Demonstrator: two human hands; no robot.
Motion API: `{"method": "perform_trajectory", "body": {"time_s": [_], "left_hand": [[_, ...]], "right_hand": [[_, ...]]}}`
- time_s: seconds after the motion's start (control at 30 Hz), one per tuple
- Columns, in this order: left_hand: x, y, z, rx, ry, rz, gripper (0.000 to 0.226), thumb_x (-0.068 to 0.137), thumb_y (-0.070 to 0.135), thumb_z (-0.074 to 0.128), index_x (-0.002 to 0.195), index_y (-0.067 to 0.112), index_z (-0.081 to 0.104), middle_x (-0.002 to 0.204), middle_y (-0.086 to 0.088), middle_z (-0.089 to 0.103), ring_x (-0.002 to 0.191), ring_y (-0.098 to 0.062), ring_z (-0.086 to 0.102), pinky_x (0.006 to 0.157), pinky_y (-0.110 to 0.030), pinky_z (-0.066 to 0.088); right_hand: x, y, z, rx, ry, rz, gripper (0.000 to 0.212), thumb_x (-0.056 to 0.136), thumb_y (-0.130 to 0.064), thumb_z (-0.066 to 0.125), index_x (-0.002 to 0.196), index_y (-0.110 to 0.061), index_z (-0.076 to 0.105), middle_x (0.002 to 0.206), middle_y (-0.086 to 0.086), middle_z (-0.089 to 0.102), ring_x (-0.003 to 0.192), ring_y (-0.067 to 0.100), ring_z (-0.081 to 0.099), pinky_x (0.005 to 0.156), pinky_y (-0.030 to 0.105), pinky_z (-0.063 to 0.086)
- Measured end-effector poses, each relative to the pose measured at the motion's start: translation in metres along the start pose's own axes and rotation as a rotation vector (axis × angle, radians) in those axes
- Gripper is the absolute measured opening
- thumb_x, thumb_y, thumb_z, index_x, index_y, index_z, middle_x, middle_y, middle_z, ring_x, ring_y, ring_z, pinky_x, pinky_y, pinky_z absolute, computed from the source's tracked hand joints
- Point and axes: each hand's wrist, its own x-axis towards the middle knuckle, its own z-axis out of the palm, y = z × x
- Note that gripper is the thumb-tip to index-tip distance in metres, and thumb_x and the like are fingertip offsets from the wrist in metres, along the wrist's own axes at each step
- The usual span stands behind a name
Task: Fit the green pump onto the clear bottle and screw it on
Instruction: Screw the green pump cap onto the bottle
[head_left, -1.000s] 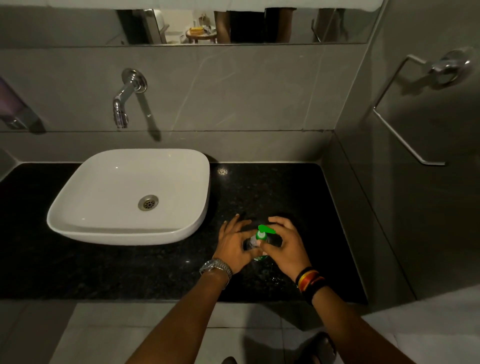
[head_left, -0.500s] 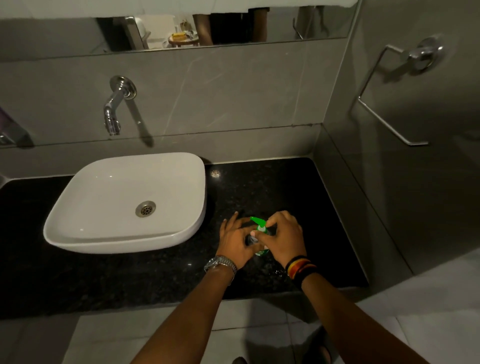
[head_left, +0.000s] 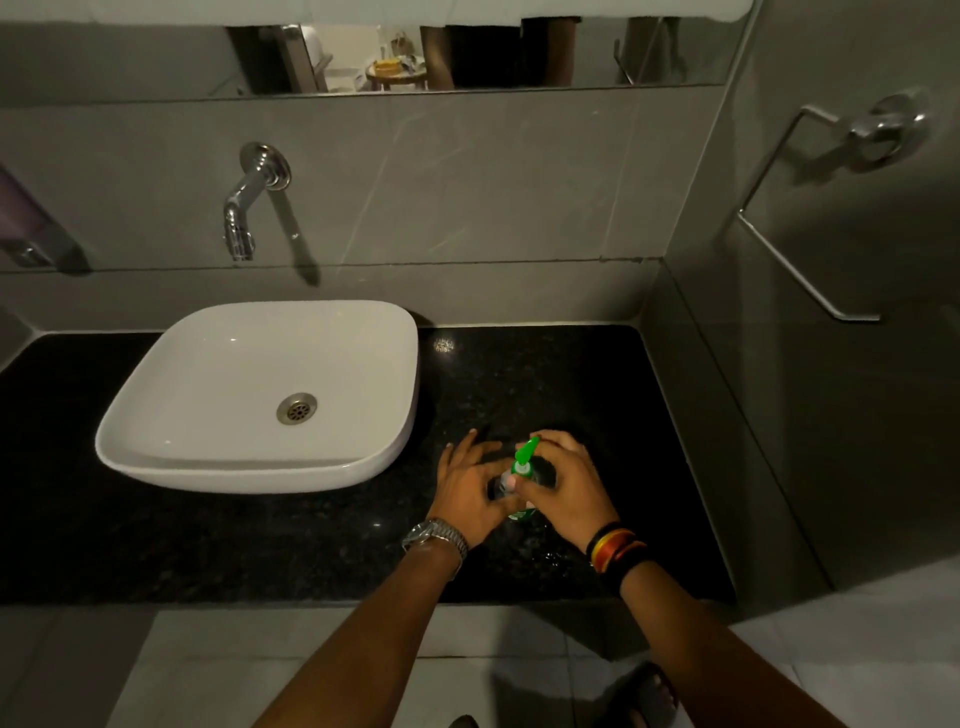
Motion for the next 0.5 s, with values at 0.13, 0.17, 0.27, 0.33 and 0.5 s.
{"method": "perform_trajectory", "body": {"time_s": [0.13,0.17,0.27,0.33,0.5], "left_hand": [[-0.001,0.001,0.001,0.009,0.005,-0.016,0.063,0.071,0.071,0.059,0.127,0.042,0.062,0.147,0.002,0.05,0.151,-0.023,0.017,0.123,-0.05,0.004],[-0.002,0.001,0.001,0.007,0.01,-0.02,0.064,0.07,0.071,0.059,0.127,0.042,0.062,0.147,0.002,0.05,0.151,-0.023,0.017,0.123,-0.049,0.003],[-0.001,0.002,0.001,0.012,0.023,-0.024,0.062,0.07,0.068,0.059,0.127,0.042,0.062,0.146,0.002,0.051,0.151,-0.024,0.018,0.122,-0.048,0.004],[-0.001,0.002,0.001,0.025,0.02,-0.023,0.057,0.074,0.062,0.064,0.127,0.04,0.063,0.147,0.001,0.051,0.151,-0.025,0.018,0.122,-0.049,0.005],[-0.002,0.002,0.003,0.032,0.009,-0.031,0.058,0.074,0.063,0.071,0.127,0.041,0.063,0.147,0.002,0.05,0.151,-0.023,0.017,0.123,-0.047,0.002]], "right_hand": [[0.007,0.0,-0.001,-0.034,0.06,0.017,0.036,0.067,-0.049,0.083,0.082,-0.02,0.068,0.1,-0.01,0.056,0.102,0.015,0.054,0.088,0.032,0.049],[0.009,-0.003,0.0,-0.072,0.083,0.054,0.042,0.063,-0.053,0.084,0.078,-0.019,0.063,0.093,-0.007,0.055,0.095,0.016,0.055,0.082,0.034,0.05],[0.01,-0.003,0.001,0.0,0.05,0.1,0.048,0.058,-0.056,0.085,0.085,-0.022,0.064,0.098,-0.005,0.055,0.098,0.016,0.056,0.084,0.034,0.052],[0.007,0.003,-0.002,0.101,-0.039,0.057,0.047,0.065,-0.047,0.085,0.105,-0.027,0.07,0.12,-0.007,0.054,0.116,0.013,0.052,0.098,0.029,0.047],[0.008,-0.001,-0.009,-0.052,0.023,0.028,0.038,0.063,-0.047,0.087,0.083,-0.019,0.069,0.106,-0.008,0.061,0.104,0.015,0.056,0.09,0.035,0.049]]}}
